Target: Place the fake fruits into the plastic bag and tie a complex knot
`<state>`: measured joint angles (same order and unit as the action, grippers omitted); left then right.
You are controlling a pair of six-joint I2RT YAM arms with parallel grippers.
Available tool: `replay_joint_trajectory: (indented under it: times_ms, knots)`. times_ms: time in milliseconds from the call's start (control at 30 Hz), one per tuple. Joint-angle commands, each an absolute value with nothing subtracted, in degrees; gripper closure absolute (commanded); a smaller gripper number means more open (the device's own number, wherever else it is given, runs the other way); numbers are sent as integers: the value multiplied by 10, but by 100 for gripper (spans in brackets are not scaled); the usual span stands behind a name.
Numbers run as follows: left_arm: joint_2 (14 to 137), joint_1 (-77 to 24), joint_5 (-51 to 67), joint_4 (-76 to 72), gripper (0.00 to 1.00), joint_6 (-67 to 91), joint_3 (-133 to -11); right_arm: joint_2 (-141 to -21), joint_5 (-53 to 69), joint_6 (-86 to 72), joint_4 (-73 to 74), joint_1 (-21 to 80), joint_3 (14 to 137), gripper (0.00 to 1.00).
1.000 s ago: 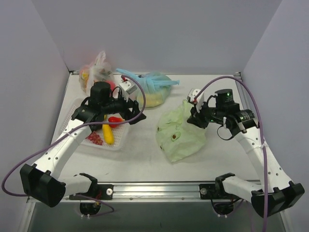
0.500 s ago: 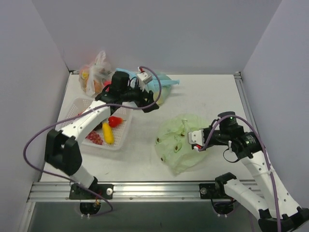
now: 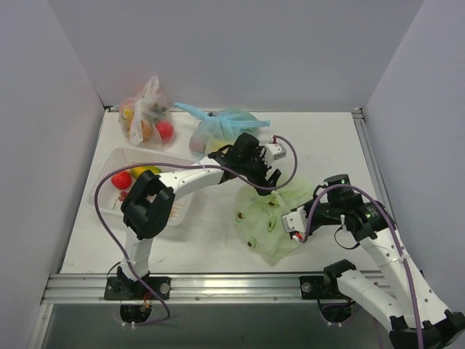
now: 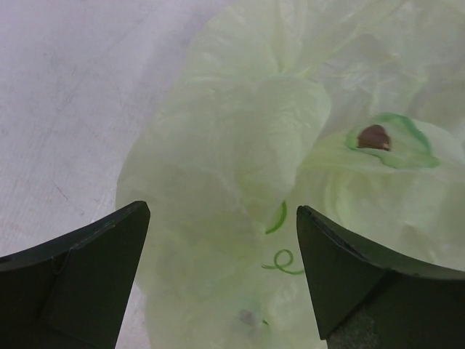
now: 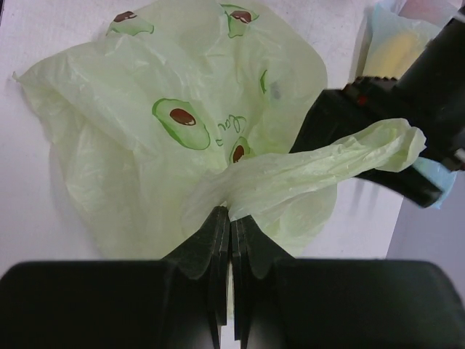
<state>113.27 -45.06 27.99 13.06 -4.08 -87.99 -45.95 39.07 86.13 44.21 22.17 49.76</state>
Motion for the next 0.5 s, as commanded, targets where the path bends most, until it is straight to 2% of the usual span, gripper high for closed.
replay_joint_trajectory:
  times_ms: [0,33,133,167,200,300,467]
  knots:
    - [1175,-462,153,117,7,-45,-932,-453,385,882,465,225,491,100]
    - [1183,-462,136,114,9,-40,-939,-449,381,882,467,223,490,100]
    - [1202,-454,111,123,39,-43,-965,-441,363,882,470,220,484,100]
    - [1202,-441,111,122,60,-40,-969,-439,359,884,471,216,483,100]
    - [1201,-433,131,127,73,-33,-974,-437,355,886,472,212,483,100]
    - [1187,-362,204,141,100,23,-1001,-433,350,910,480,167,485,100]
    - [1148,-232,403,135,100,107,-998,-430,364,989,525,57,485,100]
